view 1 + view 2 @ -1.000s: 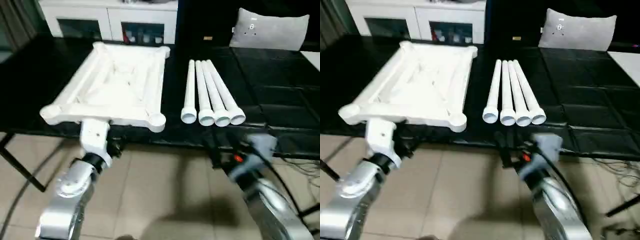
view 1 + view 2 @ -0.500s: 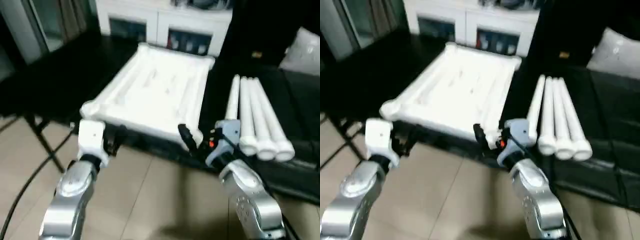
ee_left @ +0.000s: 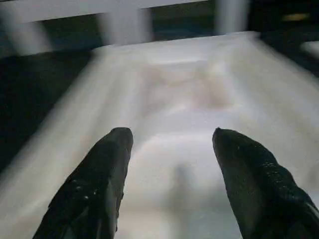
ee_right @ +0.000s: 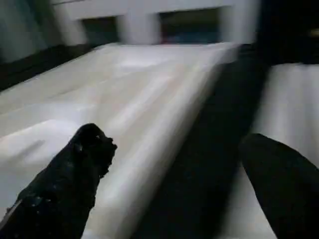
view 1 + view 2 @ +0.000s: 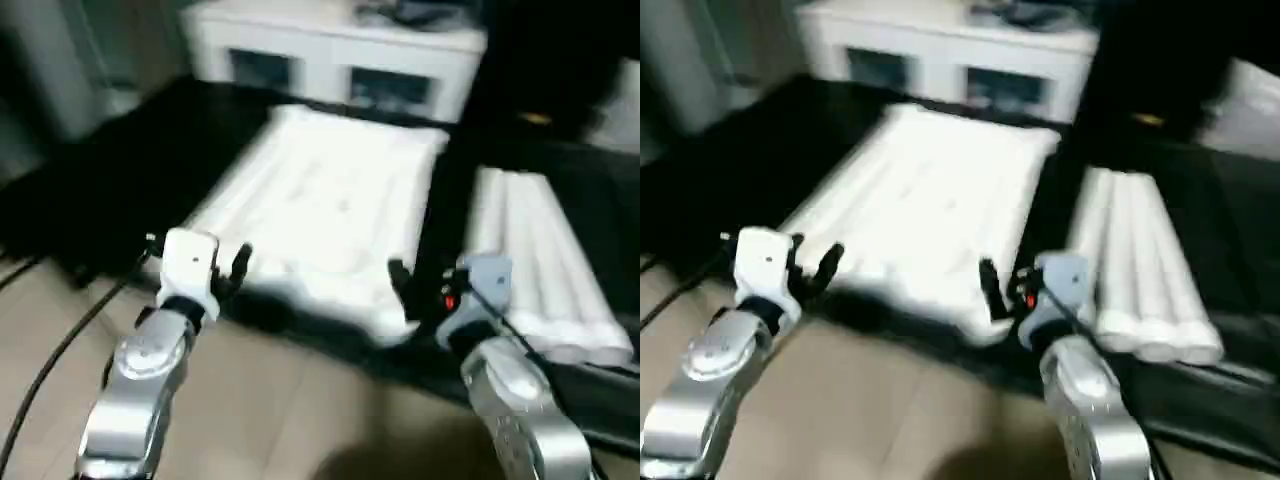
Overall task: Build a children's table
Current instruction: Move to table
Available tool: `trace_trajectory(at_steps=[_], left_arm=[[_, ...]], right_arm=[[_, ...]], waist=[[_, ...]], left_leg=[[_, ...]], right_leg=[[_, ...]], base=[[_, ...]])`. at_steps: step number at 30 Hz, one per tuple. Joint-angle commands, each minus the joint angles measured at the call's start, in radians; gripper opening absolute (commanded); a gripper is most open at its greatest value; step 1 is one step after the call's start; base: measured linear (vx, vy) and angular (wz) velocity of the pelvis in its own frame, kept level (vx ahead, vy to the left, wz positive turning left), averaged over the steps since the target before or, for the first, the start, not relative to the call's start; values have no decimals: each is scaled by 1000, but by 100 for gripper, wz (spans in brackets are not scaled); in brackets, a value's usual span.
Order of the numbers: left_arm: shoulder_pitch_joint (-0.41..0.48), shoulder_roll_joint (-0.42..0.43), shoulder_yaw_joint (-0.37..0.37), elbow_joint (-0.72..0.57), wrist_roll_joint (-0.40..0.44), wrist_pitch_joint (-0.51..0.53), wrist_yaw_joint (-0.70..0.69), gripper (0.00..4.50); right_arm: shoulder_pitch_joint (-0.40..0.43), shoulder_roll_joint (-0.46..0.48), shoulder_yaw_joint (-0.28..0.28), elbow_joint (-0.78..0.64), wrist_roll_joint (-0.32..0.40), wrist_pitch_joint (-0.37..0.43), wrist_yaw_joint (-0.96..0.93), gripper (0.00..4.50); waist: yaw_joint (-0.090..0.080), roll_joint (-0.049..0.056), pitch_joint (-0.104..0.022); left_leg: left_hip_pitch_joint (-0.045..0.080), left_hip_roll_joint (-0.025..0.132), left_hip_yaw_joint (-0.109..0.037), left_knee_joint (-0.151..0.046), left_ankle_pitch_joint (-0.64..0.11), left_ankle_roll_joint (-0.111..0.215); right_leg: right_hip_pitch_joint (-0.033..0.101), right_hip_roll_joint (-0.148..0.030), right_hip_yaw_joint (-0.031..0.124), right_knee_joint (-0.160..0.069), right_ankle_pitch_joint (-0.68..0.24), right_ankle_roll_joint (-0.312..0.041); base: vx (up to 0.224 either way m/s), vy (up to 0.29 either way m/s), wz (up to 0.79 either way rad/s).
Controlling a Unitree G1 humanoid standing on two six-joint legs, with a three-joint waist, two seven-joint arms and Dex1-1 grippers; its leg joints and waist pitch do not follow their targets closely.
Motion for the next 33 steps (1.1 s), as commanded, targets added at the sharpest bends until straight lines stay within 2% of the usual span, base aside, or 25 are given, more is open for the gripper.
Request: trace_trajectory(at_steps=[1, 2, 3, 4, 5, 6, 7, 8, 9, 12, 13, 15, 19, 21, 22, 23, 24, 25, 26, 27, 28, 29, 30, 31, 33], left_arm=[[-4, -7, -26, -5, 1, 6, 4, 297], [-4, -6, -27, -7, 0, 1, 5, 297], [-4, -5, -28, -8, 2, 1, 5, 297], [-5, -1, -32, -12, 9, 0, 4, 297], [-5, 0, -32, -16, 12, 1, 2, 297], [0, 2, -29, -22, 14, 4, 2, 297], [0, 2, -29, -23, 14, 4, 2, 297], [10, 3, -23, -31, 15, 6, 4, 297], [14, 3, -21, -34, 17, 6, 5, 297], [42, 7, -15, -54, 16, 8, 9, 297], [59, 10, -10, -66, 14, 9, 13, 297], [75, 17, -8, -77, 21, 7, 17, 297], [94, 18, -5, -89, 23, 9, 18, 297], [102, 22, -9, -101, 34, 9, 19, 297], [102, 27, -13, -105, 43, 10, 19, 297], [104, 32, -20, -113, 56, 6, 23, 297], [105, 32, -21, -117, 58, 8, 24, 297], [105, 32, -22, -118, 58, 8, 24, 297], [109, 32, -21, -125, 55, 16, 24, 297], [111, 28, -18, -129, 46, 37, 22, 297], [114, 27, -17, -131, 44, 45, 22, 297], [116, 20, -14, -133, 30, 53, 19, 297], [116, 20, -14, -133, 30, 53, 19, 297], [118, 17, -14, -137, 26, 64, 18, 297], [122, 21, -20, -142, 40, 62, 20, 297]], right_arm=[[-22, 0, -26, -28, -9, 22, -22, 450], [-31, 2, -30, -20, -24, 4, -30, 450], [-34, 1, -30, -17, -28, 4, -32, 450], [-46, -6, -28, -3, -37, 11, -31, 450], [-53, -12, -26, 5, -35, 20, -25, 450], [-62, -24, -17, 13, -39, 39, -16, 450], [-63, -25, -17, 13, -40, 41, -15, 450], [-70, -43, 0, 12, -32, 66, 14, 450], [-73, -51, 8, 8, -22, 78, 31, 450], [-77, -53, 23, 6, -5, 85, 66, 450], [-78, -49, 29, 12, -2, 77, 77, 450], [-74, -47, 37, 19, 6, 77, 88, 450], [-66, -66, 70, 37, -17, 73, 106, 450], [-59, -60, 73, 45, -4, 78, 118, 450], [-58, -61, 76, 46, -8, 78, 118, 450], [-55, -59, 82, 47, -15, 76, 123, 450], [-52, -56, 84, 47, -17, 74, 124, 450], [-51, -54, 83, 47, -16, 74, 124, 450], [-46, -49, 85, 46, -9, 70, 126, 450], [-44, -48, 88, 47, -5, 65, 127, 450], [-42, -48, 89, 46, -4, 62, 129, 450], [-42, -49, 91, 46, -5, 56, 131, 450], [-42, -49, 91, 46, -5, 56, 131, 450], [-41, -49, 92, 46, -5, 52, 133, 450], [-39, -51, 95, 41, -8, 40, 138, 450]], waist=[[58, -7, -61], [47, -6, -51], [37, -7, -51], [25, 9, -48], [25, 9, -48], [14, 78, -46], [6, 114, -51], [-21, 97, -80], [-37, 83, -77], [-14, 26, -48], [2, 35, -31], [-16, 50, -14], [-23, 70, -13], [8, 84, -32], [15, 59, -27], [10, 36, -31], [-18, 7, -2], [-25, 28, 8], [-13, 84, 24], [-47, 159, -16], [-72, 117, -18], [-64, 138, -34], [-65, 144, -34], [-58, 153, -27], [-51, 101, -30]], left_leg=[[-204, -13, -89, 166, -17, -46], [-275, 15, -153, 202, 129, -133], [-276, 19, -173, 195, 188, -154], [-258, -19, -178, 76, 503, -128], [-258, -19, -178, 76, 503, -128], [-260, -24, -146, -109, 908, 29], [-263, 54, -201, -111, 957, 82], [-177, 264, -303, -96, 941, 313], [-167, 287, -321, -89, 944, 374], [-276, 84, -168, -63, 300, 163], [-239, 96, -151, -66, 103, 45], [-220, 123, -153, -108, -169, -12], [-200, 141, -183, -165, -624, -113], [-303, 95, -193, -250, -632, -113], [-320, 44, -199, -266, -477, -103], [-296, 36, -202, -221, -440, -111], [-157, 8, -175, 135, -54, -19], [-224, 52, -173, 176, 25, 5], [-228, 114, -181, 114, -111, 5], [-197, 171, -343, -126, -453, -110], [-199, 185, -412, -150, -415, -44], [-164, 171, -433, -101, -321, -1], [-172, 156, -441, -95, -230, 23], [-195, 128, -431, -102, -186, 22], [-220, 98, -349, -103, -157, -21]], right_leg=[[241, -182, 277, -122, 113, -594], [246, -139, 231, -71, 393, -565], [213, -122, 214, -69, 583, -527], [108, 10, 74, -62, 863, -272], [108, 10, 74, -62, 863, -272], [138, 81, -82, -104, 736, 83], [149, 96, -102, -27, 576, 151], [85, -26, 30, 31, 210, 243], [65, -65, 78, 33, 171, 216], [102, -106, 103, -104, 175, 117], [84, -83, 83, -147, -251, 53], [63, -49, 59, -148, -567, -21], [66, -34, 32, -127, -564, -17], [156, -3, -3, 7, -361, -56], [131, -12, -8, -18, -372, -110], [108, -48, -2, -67, -492, -134], [13, -192, -46, -265, -806, -268], [98, -227, -78, -253, -801, -300], [154, -194, -179, -241, -718, -236], [147, -8, -162, 32, -375, -71], [77, 40, -110, 115, -256, -45], [17, 47, -52, 142, -251, 10], [9, 46, -29, 147, -237, 9], [20, 55, -18, 144, -218, 0], [64, 35, 29, 58, -36, 36]], base=[[292, -53, -66], [189, -41, -69], [15, -109, -111], [-121, -98, -81], [-383, -113, -88], [-270, -46, -85], [-270, -46, -85], [-11, -50, -39], [0, 0, 0], [-23, 18, -2], [-65, 20, -6], [-101, 58, -7], [-77, 85, -11], [-118, 80, 9], [-122, 74, 24], [-95, 13, 63], [-59, -17, 40], [-62, 9, 47], [36, 89, 35], [47, 113, 62], [49, 87, 55], [21, -5, 61], [-14, -60, 60], [-14, -60, 60], [-48, -118, 38]])
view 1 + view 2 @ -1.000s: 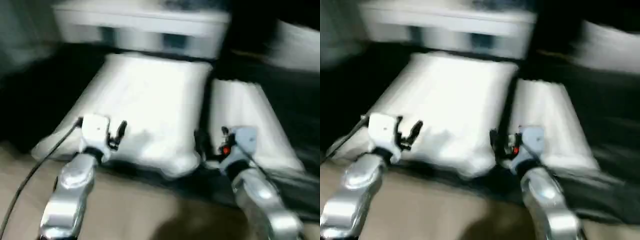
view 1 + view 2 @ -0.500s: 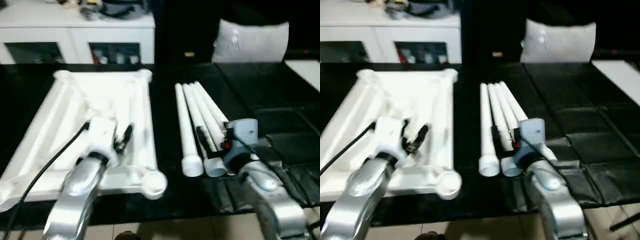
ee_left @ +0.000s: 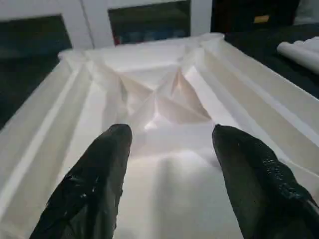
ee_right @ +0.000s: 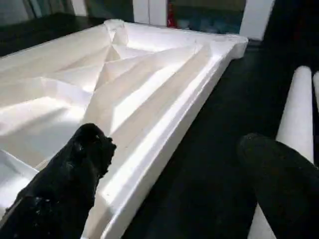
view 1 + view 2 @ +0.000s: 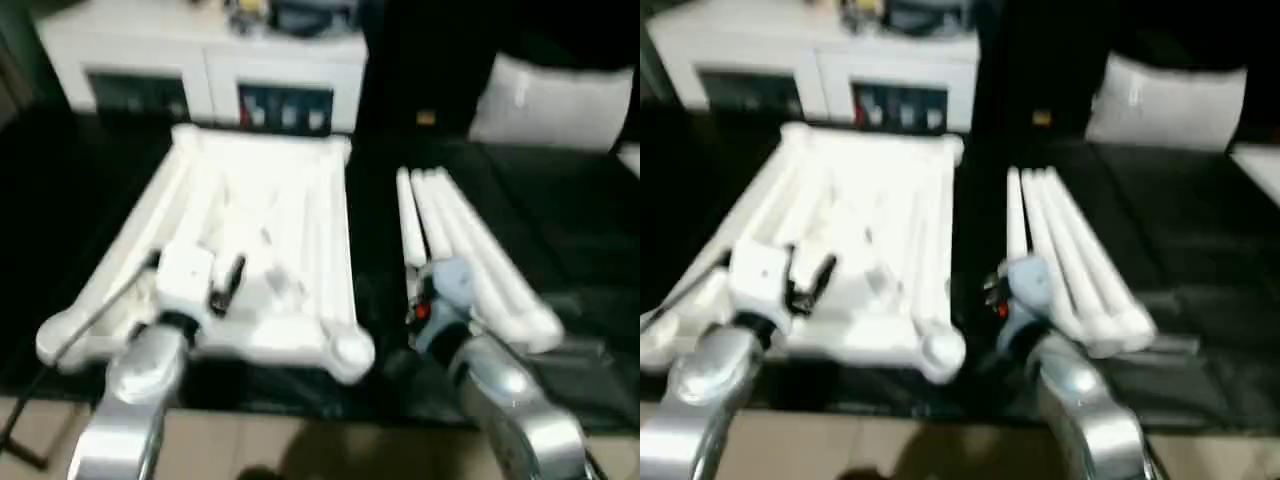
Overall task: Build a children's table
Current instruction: Move to table
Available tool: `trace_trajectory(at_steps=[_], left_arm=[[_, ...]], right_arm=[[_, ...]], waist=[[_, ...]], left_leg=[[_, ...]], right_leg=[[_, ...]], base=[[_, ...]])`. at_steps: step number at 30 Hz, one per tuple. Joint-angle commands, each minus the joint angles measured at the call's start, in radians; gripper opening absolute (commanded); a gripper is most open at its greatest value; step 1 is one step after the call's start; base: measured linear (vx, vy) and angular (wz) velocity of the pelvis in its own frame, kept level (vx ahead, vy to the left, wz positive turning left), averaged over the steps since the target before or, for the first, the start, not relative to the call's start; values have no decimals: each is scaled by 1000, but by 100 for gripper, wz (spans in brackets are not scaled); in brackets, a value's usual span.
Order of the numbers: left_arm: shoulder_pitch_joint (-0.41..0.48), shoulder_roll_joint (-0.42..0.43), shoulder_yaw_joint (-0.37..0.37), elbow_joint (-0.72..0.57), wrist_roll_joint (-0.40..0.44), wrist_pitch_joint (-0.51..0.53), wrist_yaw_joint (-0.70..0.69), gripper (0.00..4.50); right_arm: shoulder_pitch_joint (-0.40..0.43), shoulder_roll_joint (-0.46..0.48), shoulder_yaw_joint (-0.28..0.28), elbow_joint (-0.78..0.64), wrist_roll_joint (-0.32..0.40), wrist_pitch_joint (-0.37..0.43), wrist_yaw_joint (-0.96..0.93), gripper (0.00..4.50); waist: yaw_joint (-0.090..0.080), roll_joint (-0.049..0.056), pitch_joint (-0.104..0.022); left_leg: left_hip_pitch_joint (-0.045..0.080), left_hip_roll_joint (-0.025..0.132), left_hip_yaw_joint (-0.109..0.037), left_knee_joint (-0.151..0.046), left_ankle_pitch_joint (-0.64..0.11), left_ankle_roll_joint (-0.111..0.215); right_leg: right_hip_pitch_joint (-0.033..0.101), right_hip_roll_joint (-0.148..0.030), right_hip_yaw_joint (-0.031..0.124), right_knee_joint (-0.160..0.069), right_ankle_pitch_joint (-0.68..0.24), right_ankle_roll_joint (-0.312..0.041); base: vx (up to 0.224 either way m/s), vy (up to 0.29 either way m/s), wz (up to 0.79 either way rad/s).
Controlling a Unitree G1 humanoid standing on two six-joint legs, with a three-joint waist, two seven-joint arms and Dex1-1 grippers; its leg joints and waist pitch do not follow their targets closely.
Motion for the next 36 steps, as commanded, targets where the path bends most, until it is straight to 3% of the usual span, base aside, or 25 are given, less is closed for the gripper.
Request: trace_trajectory(at_steps=[1, 2, 3, 4, 5, 6, 7, 9, 13, 17, 20, 22, 23, 24, 26, 27, 28, 29, 30, 31, 32, 33, 34, 35, 36], left_arm=[[2, -9, -20, -23, 11, 4, 5, 297], [0, -13, -18, -24, 11, -5, 7, 297], [-1, -15, -16, -27, 10, -13, 9, 297], [-2, -12, -18, -29, 11, -12, 6, 297], [-3, -9, -20, -31, 11, -10, 3, 297], [-4, -7, -21, -32, 9, -7, 1, 297], [-5, -5, -22, -34, 9, -3, -4, 297], [-11, 3, -28, -27, 17, -7, -9, 297], [-20, -7, -23, -15, 16, -7, -11, 297], [-20, -16, -23, -5, 1, -16, -14, 297], [-24, -9, -43, -7, 9, -15, -20, 297], [-25, -11, -47, -6, 8, -14, -19, 297], [-26, -12, -48, -5, 9, -14, -18, 297], [-27, -12, -49, -4, 9, -14, -18, 297], [-28, -19, -52, 2, 11, -18, -22, 297], [-28, -22, -54, 5, 11, -20, -23, 297], [-28, -23, -57, 6, 11, -20, -26, 297], [-29, -24, -58, 8, 19, -27, -18, 297], [-30, -24, -58, 11, 32, -34, -6, 297], [-31, -26, -58, 13, 34, -37, -1, 297], [-31, -28, -57, 14, 33, -35, 2, 297], [-30, -31, -58, 14, 30, -33, 4, 297], [-27, -34, -60, 14, 23, -31, 1, 297], [-21, -26, -75, 11, 30, -29, -8, 297], [-18, -27, -77, 9, 31, -30, -8, 297]], right_arm=[[4, 4, -38, -15, 11, -10, -3, 450], [4, -2, -45, -19, -15, -29, -23, 450], [3, -9, -47, -21, -42, -46, -39, 450], [5, 0, -65, -38, -2, -35, -22, 450], [7, 11, -83, -52, 38, -24, -7, 450], [7, 16, -95, -63, 52, -21, -3, 450], [8, 13, -101, -73, 57, -21, -2, 450], [7, -17, -88, -79, 39, -7, 8, 450], [12, 20, -107, -56, 31, -54, -31, 450], [24, 23, -120, -56, 25, -5, -52, 450], [22, 15, -120, -70, 21, -1, -50, 450], [27, 14, -122, -75, 33, 5, -47, 450], [32, 7, -116, -78, 25, 2, -45, 450], [34, 4, -114, -80, 22, 1, -44, 450], [52, 0, -107, -87, 16, -4, -34, 450], [56, -1, -105, -88, 16, -3, -34, 450], [56, -1, -104, -92, 17, 4, -35, 450], [55, 0, -105, -94, 17, 10, -38, 450], [55, 2, -106, -96, 18, 18, -40, 450], [56, 4, -107, -99, 20, 21, -42, 450], [56, 5, -108, -102, 21, 23, -43, 450], [57, 3, -107, -103, 20, 23, -45, 450], [56, -3, -103, -103, 11, 17, -45, 450], [57, -8, -100, -103, 5, 5, -44, 450], [59, -6, -101, -104, 10, 6, -42, 450]], waist=[[16, -16, -49], [48, -61, -37], [65, -72, -50], [86, -74, -47], [97, -65, -47], [110, -33, -49], [94, -34, -54], [82, -6, -61], [69, -7, -60], [65, -14, -63], [78, -28, -66], [102, -39, -68], [114, -42, -68], [117, -41, -66], [117, -21, -69], [104, -4, -85], [62, 16, -88], [54, 20, -78], [57, 20, -74], [68, 7, -69], [69, 3, -68], [73, -18, -69], [76, -10, -63], [44, 21, -53], [48, 31, -50]], left_leg=[[17, 56, -5, -149, -349, -33], [10, 47, 69, -48, -190, 48], [-3, 49, 80, -16, -98, 59], [-1, 55, 105, -20, -7, 52], [-9, 73, 114, -58, 23, 61], [29, 107, 130, -116, -8, 39], [31, 119, 137, -141, -46, 35], [36, 138, 135, -173, -211, -27], [36, 131, 146, -186, -325, -68], [29, 126, 162, -184, -248, -56], [9, 112, 182, -165, -143, 45], [-4, 117, 179, -113, -65, 161], [-13, 123, 170, -81, -47, 190], [-17, 130, 165, -72, -46, 195], [-8, 139, 163, -111, -26, 228], [45, 127, 178, -151, 32, 306], [105, 119, 158, -160, 135, 446], [86, 137, 159, -183, 213, 521], [60, 157, 156, -190, 221, 519], [28, 191, 148, -204, 159, 439], [24, 190, 149, -209, 72, 364], [28, 201, 129, -215, -185, 164], [39, 200, 130, -208, -341, 45], [45, 248, 68, -258, -707, -141], [30, 276, 61, -300, -797, -162]], right_leg=[[14, -110, 95, -136, 94, 87], [4, -238, 166, -251, -224, 178], [8, -248, 185, -260, -296, 207], [3, -221, 179, -264, -421, 196], [18, -204, 171, -242, -416, 104], [-15, -153, 121, -226, -351, 2], [-13, -126, 104, -206, -267, -27], [-17, -86, 72, -174, -111, -60], [-8, -105, 75, -189, -14, -53], [-2, -112, 81, -196, 30, -29], [16, -152, 106, -215, 39, -30], [28, -235, 151, -255, -66, -37], [30, -271, 179, -271, -119, -43], [28, -282, 186, -276, -137, -51], [19, -228, 150, -260, -133, -80], [-8, -132, 92, -215, -54, -75], [-71, -35, 18, -124, -4, -36], [-92, -14, -18, -36, -22, 42], [-86, -24, -21, -19, -13, 68], [-66, -52, -6, -29, 18, 80], [-56, -63, 2, -47, 30, 65], [-36, -116, 50, -107, 55, 18], [-48, -142, 62, -132, 19, -35], [-38, -92, 24, -113, -101, -20], [-36, -68, 10, -55, -86, 24]], base=[[-47, -144, 27], [-59, -165, 0], [-50, -142, -2], [-50, -142, -2], [-28, -80, -2], [0, 0, 0], [0, 0, 0], [0, 0, 0], [0, 0, 0], [0, 0, 0], [0, 0, 0], [0, 0, 0], [9, 82, 3], [9, 82, 3], [15, 154, 4], [22, 271, 6], [13, 187, 6], [-13, 184, 8], [-51, 135, 4], [-51, 135, 4], [-76, 78, -6], [0, 0, 0], [-99, 48, -1], [-124, 23, 5], [-124, 23, 5]])
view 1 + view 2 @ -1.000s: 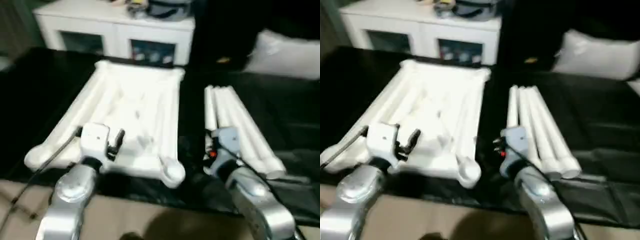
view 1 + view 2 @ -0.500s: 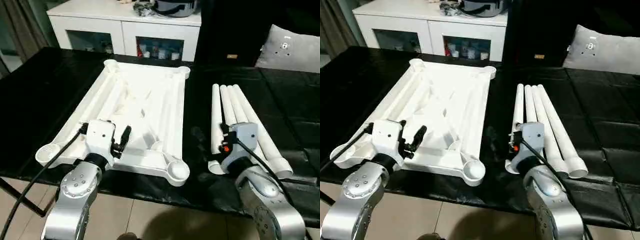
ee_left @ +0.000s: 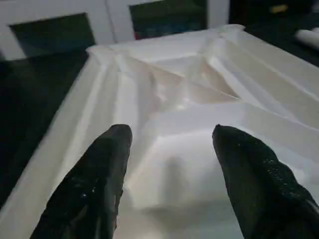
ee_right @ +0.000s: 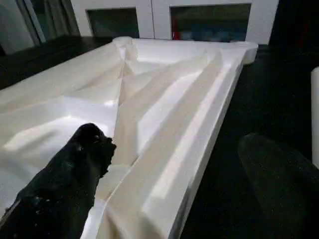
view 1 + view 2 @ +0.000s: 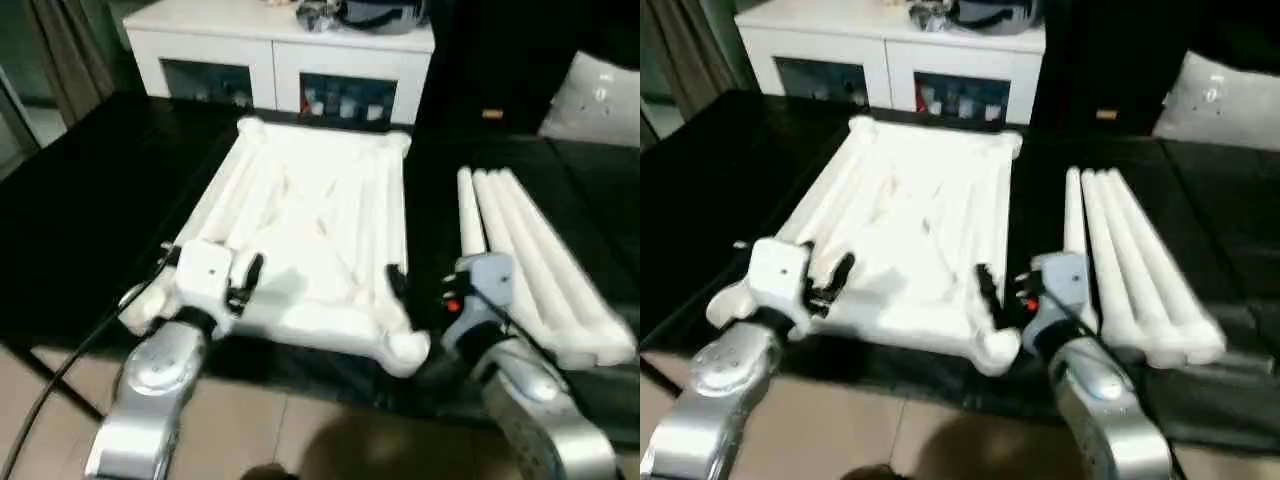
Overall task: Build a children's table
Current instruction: Move to table
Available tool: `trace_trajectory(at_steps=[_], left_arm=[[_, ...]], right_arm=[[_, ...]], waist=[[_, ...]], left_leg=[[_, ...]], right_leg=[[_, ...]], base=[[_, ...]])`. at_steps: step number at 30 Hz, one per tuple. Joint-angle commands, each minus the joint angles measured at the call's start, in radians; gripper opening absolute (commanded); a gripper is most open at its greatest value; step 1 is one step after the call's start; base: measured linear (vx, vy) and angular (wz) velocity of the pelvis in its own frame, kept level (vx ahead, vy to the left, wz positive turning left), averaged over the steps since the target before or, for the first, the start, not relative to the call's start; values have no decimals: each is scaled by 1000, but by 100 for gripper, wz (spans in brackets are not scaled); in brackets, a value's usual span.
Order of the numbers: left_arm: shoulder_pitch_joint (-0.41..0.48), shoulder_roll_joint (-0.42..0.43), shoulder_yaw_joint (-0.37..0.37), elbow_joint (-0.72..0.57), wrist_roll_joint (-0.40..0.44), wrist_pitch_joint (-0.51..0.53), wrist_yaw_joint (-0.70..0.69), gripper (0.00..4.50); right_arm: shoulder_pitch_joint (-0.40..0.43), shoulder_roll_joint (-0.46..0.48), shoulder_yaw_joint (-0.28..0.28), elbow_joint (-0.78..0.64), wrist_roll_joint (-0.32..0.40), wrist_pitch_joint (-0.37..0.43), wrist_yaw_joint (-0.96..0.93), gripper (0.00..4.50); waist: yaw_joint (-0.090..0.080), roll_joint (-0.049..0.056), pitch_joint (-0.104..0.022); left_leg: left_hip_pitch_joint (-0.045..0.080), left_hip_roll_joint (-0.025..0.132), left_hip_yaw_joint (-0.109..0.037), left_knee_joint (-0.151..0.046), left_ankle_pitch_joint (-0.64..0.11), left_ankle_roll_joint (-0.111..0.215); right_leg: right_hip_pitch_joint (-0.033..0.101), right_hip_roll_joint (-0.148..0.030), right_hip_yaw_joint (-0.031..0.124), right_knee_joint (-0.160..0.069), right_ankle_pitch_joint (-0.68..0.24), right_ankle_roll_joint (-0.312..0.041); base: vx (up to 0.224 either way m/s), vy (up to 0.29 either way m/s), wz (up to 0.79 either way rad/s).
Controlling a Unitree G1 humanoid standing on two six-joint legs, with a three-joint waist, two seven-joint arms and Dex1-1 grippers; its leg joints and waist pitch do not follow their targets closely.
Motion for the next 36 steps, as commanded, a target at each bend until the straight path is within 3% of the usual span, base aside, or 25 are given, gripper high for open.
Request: trace_trajectory(at_steps=[1, 2, 3, 4, 5, 6, 7, 8, 9, 10, 11, 12, 13, 17, 20, 23, 25, 26, 27, 28, 30, 31, 33, 34, 36], left_arm=[[3, 1, -8, -6, 7, 3, -3, 297], [4, 0, -7, -7, 5, 4, -3, 297], [10, -5, -1, -11, -3, 14, -6, 297], [18, -4, 6, -18, -10, 20, -11, 297], [21, -1, 8, -20, -10, 21, -13, 297], [26, 4, 9, -20, -8, 23, -15, 297], [30, 7, 9, -20, -8, 21, -16, 297], [40, 7, 15, -22, -19, 16, -22, 297], [47, 3, 21, -24, -29, 12, -24, 297], [50, 1, 25, -25, -35, 9, -24, 297], [57, -2, 31, -30, -47, 11, -28, 297], [61, -2, 32, -35, -52, 11, -31, 297], [65, -1, 32, -40, -55, 13, -35, 297], [72, 4, 35, -71, -66, 29, -55, 297], [72, 15, 34, -78, -63, 34, -57, 297], [71, 20, 26, -71, -59, 29, -55, 297], [70, 21, 22, -69, -57, 28, -55, 297], [66, 23, 13, -64, -53, 24, -57, 297], [66, 23, 13, -64, -53, 24, -57, 297], [61, 22, 7, -62, -49, 21, -63, 297], [55, 24, 2, -55, -47, 18, -70, 297], [50, 29, -2, -50, -44, 15, -77, 297], [45, 34, -7, -47, -42, 15, -82, 297], [43, 35, -9, -46, -42, 15, -84, 297], [40, 35, -10, -47, -42, 17, -85, 297]], right_arm=[[5, -5, -8, -24, 3, 0, 4, 450], [6, -5, -8, -24, 3, 0, 5, 450], [13, -4, -13, -27, 12, 11, 7, 450], [23, -3, -20, -31, 31, 34, 13, 450], [27, -3, -21, -31, 35, 39, 16, 450], [33, -6, -19, -30, 32, 39, 18, 450], [37, -8, -18, -30, 30, 39, 20, 450], [42, -14, -14, -30, 24, 29, 23, 450], [45, -12, -15, -29, 30, 27, 25, 450], [47, -10, -17, -29, 34, 26, 26, 450], [47, -18, -10, -30, 27, 30, 30, 450], [48, -22, -6, -31, 23, 29, 33, 450], [49, -24, -2, -32, 24, 27, 38, 450], [51, -26, 14, -39, 23, 23, 47, 450], [48, -22, 21, -35, 20, 19, 47, 450], [45, 3, 10, -36, 38, 12, 37, 450], [43, 6, 8, -37, 40, 13, 35, 450], [38, 3, 9, -39, 38, 11, 37, 450], [38, 3, 9, -39, 38, 11, 37, 450], [34, -6, 12, -40, 31, 8, 43, 450], [33, -5, 7, -38, 32, 7, 39, 450], [33, -4, 5, -36, 29, 3, 35, 450], [31, -4, 4, -35, 28, 1, 31, 450], [30, -3, 4, -35, 27, 1, 30, 450], [29, -2, 2, -35, 26, 3, 31, 450]], waist=[[10, 26, -39], [12, 20, -41], [25, 21, -38], [21, -31, -52], [24, -65, -44], [42, -49, -43], [48, -45, -24], [46, -44, -11], [43, -32, -28], [22, -33, -33], [7, -26, -31], [7, -22, -41], [3, -17, -44], [-6, -29, -41], [-6, -29, -39], [-9, -40, -31], [-11, -38, -27], [-11, -42, -30], [-9, -36, -33], [-9, -42, -44], [-10, -40, -65], [-8, -42, -74], [-7, -45, -86], [-1, -44, -91], [-4, -47, -78]], left_leg=[[7, 248, -130, -269, -937, -212], [14, 225, -119, -254, -926, -166], [-16, 183, -78, -250, -920, -141], [4, 121, -58, -170, -771, -137], [31, 55, -76, 69, -253, -95], [-2, 44, -96, 74, -61, -64], [-35, 51, -102, 65, 28, -87], [-9, 72, -100, 43, -9, -107], [24, 103, -104, -21, -143, -128], [40, 129, -105, -82, -338, -133], [36, 136, -110, -108, -418, -120], [41, 141, -110, -112, -409, -110], [30, 143, -108, -119, -349, -93], [31, 145, -92, -122, -322, -83], [39, 142, -85, -122, -381, -83], [61, 133, -64, -131, -483, -70], [79, 128, -54, -136, -496, -58], [73, 130, -53, -140, -464, -54], [80, 137, -54, -147, -430, -56], [78, 143, -55, -149, -317, -36], [75, 142, -59, -119, -61, 2], [71, 138, -62, -91, 136, 22], [66, 129, -64, -58, 377, 22], [66, 121, -60, -49, 427, -3], [53, 123, -55, -64, 305, -39]], right_leg=[[18, -3, -4, 104, -78, 15], [15, -5, -2, 93, -65, 12], [25, -27, 20, 83, -97, -4], [13, -94, 86, -23, -276, -16], [-24, -263, 138, -206, -633, -15], [9, -239, 163, -202, -677, 22], [49, -222, 138, -196, -686, 43], [28, -211, 114, -200, -705, 17], [34, -159, 87, -165, -607, -37], [17, -102, 71, -135, -515, -54], [34, -107, 68, -128, -389, -83], [41, -114, 66, -128, -335, -94], [53, -121, 63, -128, -232, -106], [48, -130, 67, -135, -134, -130], [54, -134, 69, -141, -233, -119], [71, -123, 64, -177, -462, -92], [81, -118, 58, -203, -557, -84], [92, -116, 59, -202, -531, -81], [89, -112, 58, -199, -461, -80], [94, -105, 59, -181, -262, -90], [92, -104, 56, -133, 120, -106], [88, -103, 58, -103, 368, -110], [79, -94, 61, -66, 638, -107], [73, -87, 58, -60, 701, -94], [73, -95, 55, -71, 633, -81]], base=[[-118, -16, 9], [-108, -69, 14], [-141, -153, 7], [-89, -137, 0], [-71, -138, -19], [-38, -54, -13], [-16, -88, -34], [-13, -29, -23], [-13, -29, -23], [-74, -5, 4], [-52, -3, 4], [-66, 6, -3], [0, 0, 0], [0, 0, 0], [0, 0, 0], [18, 2, -1], [60, 4, -2], [68, 11, -3], [68, 11, -3], [83, 16, 0], [98, 16, -1], [94, 14, 0], [83, 7, 3], [0, 0, 0], [0, 0, 0]])
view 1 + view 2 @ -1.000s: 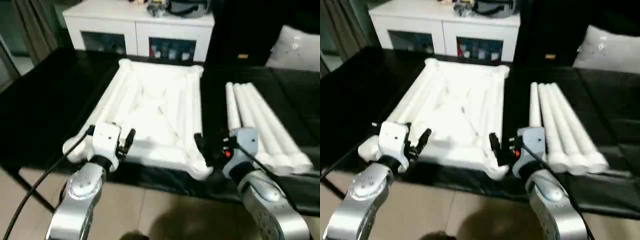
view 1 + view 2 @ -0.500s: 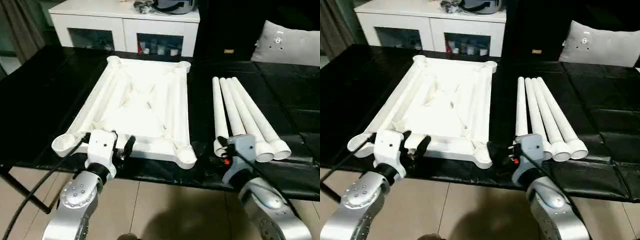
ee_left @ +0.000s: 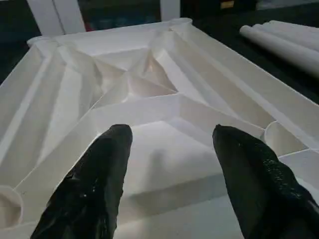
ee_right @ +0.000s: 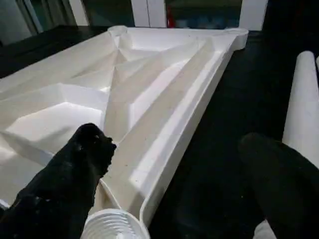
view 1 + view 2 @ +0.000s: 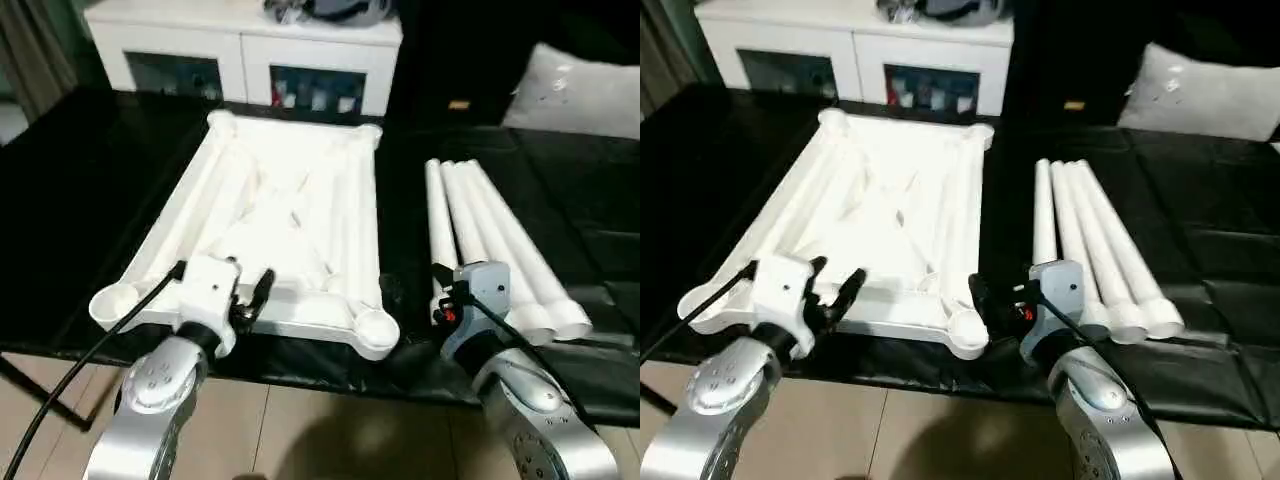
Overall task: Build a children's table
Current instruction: Move to table
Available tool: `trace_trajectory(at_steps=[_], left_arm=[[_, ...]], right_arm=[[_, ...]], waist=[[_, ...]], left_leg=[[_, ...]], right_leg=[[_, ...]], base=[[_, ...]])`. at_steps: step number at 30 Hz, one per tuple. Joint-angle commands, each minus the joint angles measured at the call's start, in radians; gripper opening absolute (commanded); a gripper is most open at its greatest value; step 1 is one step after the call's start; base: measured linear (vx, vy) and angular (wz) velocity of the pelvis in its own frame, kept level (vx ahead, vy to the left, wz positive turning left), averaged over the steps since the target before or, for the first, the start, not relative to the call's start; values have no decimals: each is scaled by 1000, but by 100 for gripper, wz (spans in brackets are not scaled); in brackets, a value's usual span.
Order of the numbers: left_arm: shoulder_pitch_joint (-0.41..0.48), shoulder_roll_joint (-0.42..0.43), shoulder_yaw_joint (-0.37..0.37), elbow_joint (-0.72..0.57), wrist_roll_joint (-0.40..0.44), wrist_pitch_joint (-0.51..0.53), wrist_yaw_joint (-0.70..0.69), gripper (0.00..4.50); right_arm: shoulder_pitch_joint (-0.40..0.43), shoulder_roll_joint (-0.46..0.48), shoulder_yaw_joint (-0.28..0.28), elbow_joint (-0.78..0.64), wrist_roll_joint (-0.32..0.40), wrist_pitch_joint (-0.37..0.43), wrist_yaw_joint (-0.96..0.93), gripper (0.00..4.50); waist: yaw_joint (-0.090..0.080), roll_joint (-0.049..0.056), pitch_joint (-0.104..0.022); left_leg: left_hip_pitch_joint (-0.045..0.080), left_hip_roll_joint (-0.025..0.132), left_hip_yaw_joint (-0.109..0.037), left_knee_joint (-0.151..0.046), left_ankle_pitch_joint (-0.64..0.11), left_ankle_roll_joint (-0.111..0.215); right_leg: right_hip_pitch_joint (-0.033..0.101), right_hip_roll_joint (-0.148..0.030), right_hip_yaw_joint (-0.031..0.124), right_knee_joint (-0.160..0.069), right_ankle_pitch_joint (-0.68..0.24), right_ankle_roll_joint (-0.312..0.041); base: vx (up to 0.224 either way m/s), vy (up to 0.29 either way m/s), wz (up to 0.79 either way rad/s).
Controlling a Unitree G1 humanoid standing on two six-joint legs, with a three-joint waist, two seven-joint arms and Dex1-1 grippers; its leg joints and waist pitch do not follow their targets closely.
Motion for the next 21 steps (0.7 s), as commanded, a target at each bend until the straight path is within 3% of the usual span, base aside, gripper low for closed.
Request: trace_trajectory(at_steps=[1, 2, 3, 6, 7, 8, 9, 12, 14, 16, 17, 18, 21], left_arm=[[1, 3, -13, 9, 7, -2, -3, 297], [2, 2, -17, 10, 7, -4, -4, 297], [2, 2, -17, 10, 7, -4, -4, 297], [10, -2, -25, 19, 5, -13, -6, 297], [10, -4, -27, 24, 3, -14, -9, 297], [6, -4, -31, 29, 3, -16, -11, 297], [6, -4, -31, 29, 3, -16, -11, 297], [-1, -6, -31, 34, 3, -16, -12, 297], [-10, -12, -22, 38, -1, -15, -8, 297], [-12, -15, -18, 39, -4, -15, -6, 297], [-8, -19, -9, 34, -8, -13, 2, 297], [-7, -20, -9, 33, -8, -12, 3, 297], [-1, -24, -4, 24, -9, -10, 12, 297]], right_arm=[[-4, -1, -13, -12, -3, -4, -5, 450], [-7, -7, -9, -13, -13, -6, -6, 450], [-7, -7, -9, -13, -13, -6, -6, 450], [-8, -16, -15, -11, -22, -8, -10, 450], [-8, -18, -18, -8, -22, -11, -10, 450], [-9, -19, -20, -3, -23, -14, -8, 450], [-9, -19, -20, -3, -23, -14, -8, 450], [-13, -18, -19, 1, -24, -17, -8, 450], [-22, -15, -14, 8, -26, -21, -6, 450], [-25, -13, -12, 12, -28, -22, -7, 450], [-28, -12, -5, 17, -32, -25, -5, 450], [-28, -12, -4, 18, -32, -25, -5, 450], [-32, -9, -1, 29, -35, -30, -1, 450]], waist=[[1, 4, -48], [-4, 10, -35], [-9, 7, -24], [-9, 11, -6], [-11, 6, -1], [-12, 8, 5], [-12, 6, 3], [-12, 6, -5], [-11, 6, -10], [-11, 6, -12], [-9, 1, -14], [-9, 3, -13], [-7, -1, -12]], left_leg=[[25, 85, -34, -68, 141, 0], [30, 96, -36, -87, -53, -20], [34, 101, -38, -103, -196, -35], [45, 104, -37, -116, -364, -58], [50, 99, -39, -118, -432, -76], [57, 96, -39, -117, -471, -87], [59, 95, -41, -117, -473, -88], [47, 97, -40, -123, -389, -72], [42, 99, -37, -123, -325, -54], [39, 99, -34, -121, -296, -44], [40, 99, -31, -120, -304, -41], [44, 98, -29, -120, -327, -42], [58, 94, -21, -121, -422, -30]], right_leg=[[41, -91, 46, -36, 467, -101], [39, -100, 49, -53, 265, -117], [40, -103, 54, -67, 74, -127], [25, -110, 66, -96, -223, -131], [23, -116, 68, -110, -378, -116], [13, -120, 70, -124, -494, -94], [13, -122, 70, -128, -524, -84], [19, -117, 71, -122, -423, -83], [20, -109, 70, -108, -298, -105], [21, -108, 69, -102, -250, -123], [24, -110, 68, -100, -256, -128], [24, -110, 68, -103, -284, -127], [34, -103, 62, -122, -440, -110]], base=[[0, 0, 0], [-64, -13, -1], [-110, -18, 0], [-59, -6, 0], [-103, -3, -3], [-98, -2, -5], [-127, -6, -8], [-23, -2, -2], [0, 0, 0], [0, 0, 0], [0, 0, 0], [0, 0, 0], [0, 0, 0]])
